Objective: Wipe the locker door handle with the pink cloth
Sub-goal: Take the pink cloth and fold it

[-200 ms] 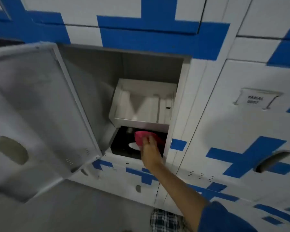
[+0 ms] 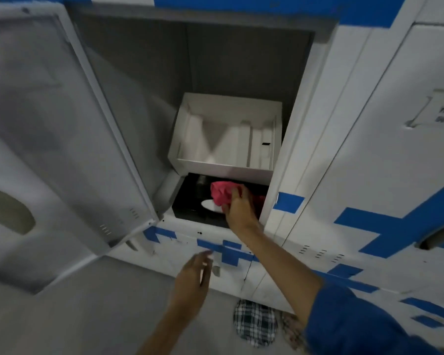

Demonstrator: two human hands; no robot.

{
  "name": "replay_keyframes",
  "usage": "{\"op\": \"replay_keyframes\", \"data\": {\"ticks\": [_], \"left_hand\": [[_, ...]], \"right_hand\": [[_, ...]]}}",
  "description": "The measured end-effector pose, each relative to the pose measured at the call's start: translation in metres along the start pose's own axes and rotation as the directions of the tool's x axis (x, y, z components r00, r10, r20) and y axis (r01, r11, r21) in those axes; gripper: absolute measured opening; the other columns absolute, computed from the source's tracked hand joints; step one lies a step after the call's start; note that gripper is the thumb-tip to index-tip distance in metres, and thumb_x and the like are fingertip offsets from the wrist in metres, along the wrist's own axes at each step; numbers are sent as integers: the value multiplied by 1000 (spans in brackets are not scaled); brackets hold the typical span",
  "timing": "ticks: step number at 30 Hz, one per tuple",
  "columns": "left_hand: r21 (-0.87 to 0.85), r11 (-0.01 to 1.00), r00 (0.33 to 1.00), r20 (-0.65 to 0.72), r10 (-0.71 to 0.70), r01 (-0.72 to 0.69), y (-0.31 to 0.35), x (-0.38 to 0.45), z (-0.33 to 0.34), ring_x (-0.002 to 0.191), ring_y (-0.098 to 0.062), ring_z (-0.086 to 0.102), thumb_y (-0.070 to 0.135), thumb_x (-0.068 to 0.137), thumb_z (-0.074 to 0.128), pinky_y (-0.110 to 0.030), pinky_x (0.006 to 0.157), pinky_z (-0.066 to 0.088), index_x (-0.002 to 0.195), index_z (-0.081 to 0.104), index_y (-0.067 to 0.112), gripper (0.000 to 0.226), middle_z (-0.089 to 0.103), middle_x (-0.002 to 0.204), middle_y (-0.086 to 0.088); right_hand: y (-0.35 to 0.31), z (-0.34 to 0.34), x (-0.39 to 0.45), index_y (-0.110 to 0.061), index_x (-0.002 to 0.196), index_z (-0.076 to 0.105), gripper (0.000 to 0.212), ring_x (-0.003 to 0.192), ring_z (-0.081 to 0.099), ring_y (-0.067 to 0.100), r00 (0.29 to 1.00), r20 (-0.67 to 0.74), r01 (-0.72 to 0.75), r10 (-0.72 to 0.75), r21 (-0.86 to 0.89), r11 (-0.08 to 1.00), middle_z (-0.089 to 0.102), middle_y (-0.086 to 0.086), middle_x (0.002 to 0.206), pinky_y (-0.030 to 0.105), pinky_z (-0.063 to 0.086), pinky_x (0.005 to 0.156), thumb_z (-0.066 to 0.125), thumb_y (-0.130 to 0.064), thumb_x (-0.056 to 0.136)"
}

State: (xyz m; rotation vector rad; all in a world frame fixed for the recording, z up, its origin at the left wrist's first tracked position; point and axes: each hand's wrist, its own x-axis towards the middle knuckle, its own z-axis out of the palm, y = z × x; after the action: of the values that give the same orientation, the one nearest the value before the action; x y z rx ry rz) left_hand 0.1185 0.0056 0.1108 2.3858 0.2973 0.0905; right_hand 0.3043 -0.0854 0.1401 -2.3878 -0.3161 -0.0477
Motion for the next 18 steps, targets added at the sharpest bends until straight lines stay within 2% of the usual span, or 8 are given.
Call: {"op": "replay_keyframes", "data": {"ticks": [2, 3, 5, 8, 13, 14, 16, 18], "left_hand": [[13, 1000, 996, -93, 16, -14, 2, 30, -7, 100, -7, 61, 28, 101, 42, -23, 81, 52, 131, 52, 29, 32, 63, 118, 10], [17, 1000, 992, -126, 19, -17, 1, 43, -10, 101, -10, 61, 29, 101, 41, -26, 81, 52, 131, 53, 27, 32, 63, 118, 8], [49, 999, 995, -100, -10, 15, 1, 53, -10, 105, -12, 60, 31, 102, 39, -27, 83, 50, 132, 51, 26, 33, 62, 120, 7], [82, 997, 998, -70, -2, 8, -3, 55, -9, 109, -11, 59, 33, 102, 37, -28, 85, 50, 133, 49, 28, 34, 61, 123, 8], [26, 999, 997, -81, -19, 21, -2, 64, -11, 103, -8, 60, 33, 102, 38, -24, 80, 49, 129, 51, 31, 30, 60, 118, 12], [-22, 1000, 996, -86, -14, 12, 1, 65, -13, 101, -7, 60, 34, 102, 38, -25, 79, 50, 125, 52, 34, 27, 61, 114, 13], [-324, 946, 995, -90, -34, 3, 14, 62, -22, 99, -5, 62, 41, 100, 38, -23, 79, 50, 116, 51, 42, 21, 64, 108, 16], [-680, 733, 995, -70, -74, 7, 33, 56, -32, 102, -7, 65, 46, 99, 33, -20, 81, 53, 124, 48, 39, 29, 65, 113, 10]], "right_hand": [[-4, -3, 3, -11, 141, 34, 64, 125, 39, 34, 999, 38, -32, 35, -98, 995, 40, 15, 137, 39, 35, 107, 66, -16, 86], [-5, -3, 6, -9, 142, 31, 70, 124, 39, 36, 994, 62, -77, 86, -126, 989, 42, 18, 135, 44, 35, 106, 69, -17, 84], [-4, -4, 14, -4, 134, 40, 59, 116, 45, 37, 993, 42, -106, 114, -173, 979, 51, 21, 124, 44, 41, 99, 70, -11, 83], [-4, -6, 17, 0, 105, 58, 20, 102, 54, 35, 994, -113, -26, 4, -197, 980, 59, 20, 106, 43, 48, 86, 60, 0, 85], [-36, -14, -14, -1, 104, 57, 16, 97, 56, 29, 863, -415, 267, -287, -108, 958, 56, 16, 104, 38, 50, 91, 55, 4, 89], [-41, -16, -25, -4, 107, 54, 20, 95, 57, 27, 839, -432, 332, -331, -75, 940, 55, 15, 104, 34, 50, 89, 55, 3, 89], [-51, -23, -49, -9, 111, 49, 23, 93, 57, 21, 803, -473, 429, -362, 37, 903, 53, 13, 107, 26, 49, 84, 53, -1, 90], [-54, -29, -70, -11, 108, 48, 23, 92, 55, 15, 774, -535, 478, -338, 144, 867, 51, 11, 106, 18, 47, 81, 52, -1, 88]]}}
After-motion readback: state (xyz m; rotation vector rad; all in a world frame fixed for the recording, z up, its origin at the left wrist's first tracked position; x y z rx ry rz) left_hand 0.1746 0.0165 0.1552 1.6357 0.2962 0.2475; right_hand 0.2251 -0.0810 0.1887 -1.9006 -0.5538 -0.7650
